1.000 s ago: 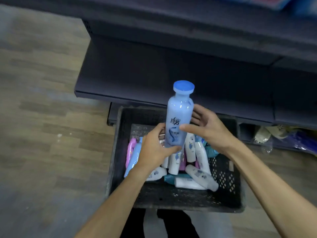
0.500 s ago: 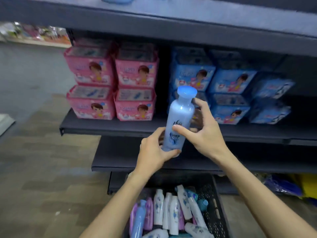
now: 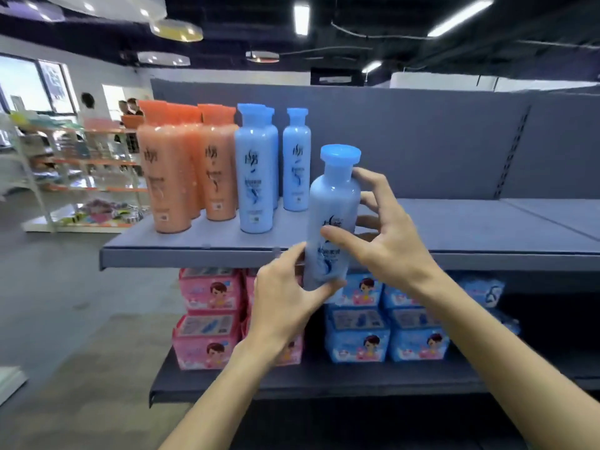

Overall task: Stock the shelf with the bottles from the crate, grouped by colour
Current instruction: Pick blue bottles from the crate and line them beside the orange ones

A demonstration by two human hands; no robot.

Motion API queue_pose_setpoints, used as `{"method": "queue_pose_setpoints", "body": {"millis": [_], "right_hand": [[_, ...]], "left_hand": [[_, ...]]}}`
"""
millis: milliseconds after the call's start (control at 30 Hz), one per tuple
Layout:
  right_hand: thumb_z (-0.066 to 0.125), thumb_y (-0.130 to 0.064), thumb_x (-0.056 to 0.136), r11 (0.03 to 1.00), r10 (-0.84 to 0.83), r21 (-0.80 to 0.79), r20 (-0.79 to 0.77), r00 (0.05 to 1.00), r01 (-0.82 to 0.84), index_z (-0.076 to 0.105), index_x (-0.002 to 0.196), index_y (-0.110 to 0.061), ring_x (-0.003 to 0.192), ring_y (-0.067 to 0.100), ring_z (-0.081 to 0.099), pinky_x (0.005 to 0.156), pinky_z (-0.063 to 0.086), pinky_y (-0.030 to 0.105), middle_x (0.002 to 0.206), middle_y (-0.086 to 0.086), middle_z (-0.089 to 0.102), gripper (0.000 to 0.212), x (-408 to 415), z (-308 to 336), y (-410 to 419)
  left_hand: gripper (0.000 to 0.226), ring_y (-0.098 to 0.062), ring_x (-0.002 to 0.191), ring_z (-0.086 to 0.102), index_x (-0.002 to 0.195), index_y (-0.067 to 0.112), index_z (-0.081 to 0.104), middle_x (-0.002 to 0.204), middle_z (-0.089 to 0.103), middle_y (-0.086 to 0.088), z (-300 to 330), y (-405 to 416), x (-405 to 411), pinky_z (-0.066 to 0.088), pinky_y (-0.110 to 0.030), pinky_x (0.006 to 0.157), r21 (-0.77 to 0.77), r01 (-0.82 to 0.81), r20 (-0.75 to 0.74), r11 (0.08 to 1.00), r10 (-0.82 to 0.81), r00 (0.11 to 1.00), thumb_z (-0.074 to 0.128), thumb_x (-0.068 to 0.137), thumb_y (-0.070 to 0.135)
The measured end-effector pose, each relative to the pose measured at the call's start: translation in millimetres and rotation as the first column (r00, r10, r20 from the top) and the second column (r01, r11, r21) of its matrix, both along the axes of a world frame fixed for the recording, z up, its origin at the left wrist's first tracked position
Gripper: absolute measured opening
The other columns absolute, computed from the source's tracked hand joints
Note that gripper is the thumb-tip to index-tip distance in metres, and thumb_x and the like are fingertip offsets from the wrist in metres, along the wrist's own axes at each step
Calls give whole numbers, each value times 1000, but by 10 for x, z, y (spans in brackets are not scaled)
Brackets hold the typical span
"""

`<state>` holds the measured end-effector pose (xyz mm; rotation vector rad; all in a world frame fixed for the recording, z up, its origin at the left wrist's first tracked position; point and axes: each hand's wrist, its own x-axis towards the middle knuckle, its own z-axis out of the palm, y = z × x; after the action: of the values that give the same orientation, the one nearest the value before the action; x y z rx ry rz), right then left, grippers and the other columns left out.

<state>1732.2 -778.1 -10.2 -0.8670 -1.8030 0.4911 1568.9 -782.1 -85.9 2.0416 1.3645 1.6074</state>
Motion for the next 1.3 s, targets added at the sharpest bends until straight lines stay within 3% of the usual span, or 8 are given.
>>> {"method": "queue_pose_setpoints", "body": {"millis": [167, 333, 500, 600, 800, 1067, 1300], "right_hand": [[79, -29, 83, 995, -2, 100, -9, 1000, 2, 40, 136, -38, 103, 5, 66, 89, 56, 27, 124, -14, 61, 66, -133, 560, 176], [78, -32, 85, 999, -37, 15, 50, 998, 37, 39, 139, -40, 92, -2, 65, 73, 51, 11, 117, -15, 64, 67, -233, 669, 538], [72, -35, 89, 993, -80, -79, 114, 990, 89, 33, 147, -38, 100, 11, 63, 84, 51, 26, 114, -9, 63, 70, -303, 562, 971], [71, -38, 90, 988, -119, -81, 144, 982, 132, 30, 148, -37, 100, 18, 64, 83, 52, 28, 116, -1, 63, 72, -342, 545, 1193], [69, -38, 90, 979, -167, -85, 202, 965, 187, 26, 148, -34, 92, 27, 64, 81, 58, 44, 115, 12, 64, 73, -454, 541, 1555], [67, -35, 92, 971, -190, -100, 222, 957, 216, 24, 150, -31, 89, 29, 65, 76, 58, 43, 113, 13, 64, 73, -509, 566, 1787], [69, -36, 89, 969, -166, -146, 223, 961, 201, 25, 145, -35, 89, 35, 67, 69, 60, 51, 112, 13, 62, 71, -531, 595, 1905]], "left_hand": [[61, -4, 93, 67, 117, 27, 54, 102, 70, 15, 509, 204, -68, 58, -34, 77, 79, -90, -15, 993, 92, 996, 80, 69, 54], [65, -21, 102, 65, 123, 18, 56, 107, 70, 4, 590, 556, -63, 53, -43, 84, -19, -199, -55, 980, 198, 979, 81, 71, 47], [48, -23, 98, 61, 106, 17, 56, 96, 68, 4, 488, 811, -10, 48, -42, 81, -112, -280, -99, 953, 270, 958, 77, 75, 47], [43, -27, 96, 59, 100, 13, 50, 93, 63, -2, 505, 990, 20, 42, -35, 73, -153, -313, -131, 937, 295, 947, 75, 79, 42], [47, -32, 111, 54, 117, 5, 44, 114, 56, -11, 569, 1297, 103, 42, -38, 86, -209, -367, -203, 907, 327, 923, 68, 89, 32], [47, -34, 116, 53, 123, 1, 38, 127, 49, -15, 627, 1561, 165, 43, -37, 91, -252, -400, -255, 881, 338, 906, 62, 94, 28], [52, -34, 115, 56, 128, 0, 33, 129, 46, -16, 598, 1685, 205, 46, -36, 90, -230, -447, -287, 865, 378, 880, 60, 95, 29]]}}
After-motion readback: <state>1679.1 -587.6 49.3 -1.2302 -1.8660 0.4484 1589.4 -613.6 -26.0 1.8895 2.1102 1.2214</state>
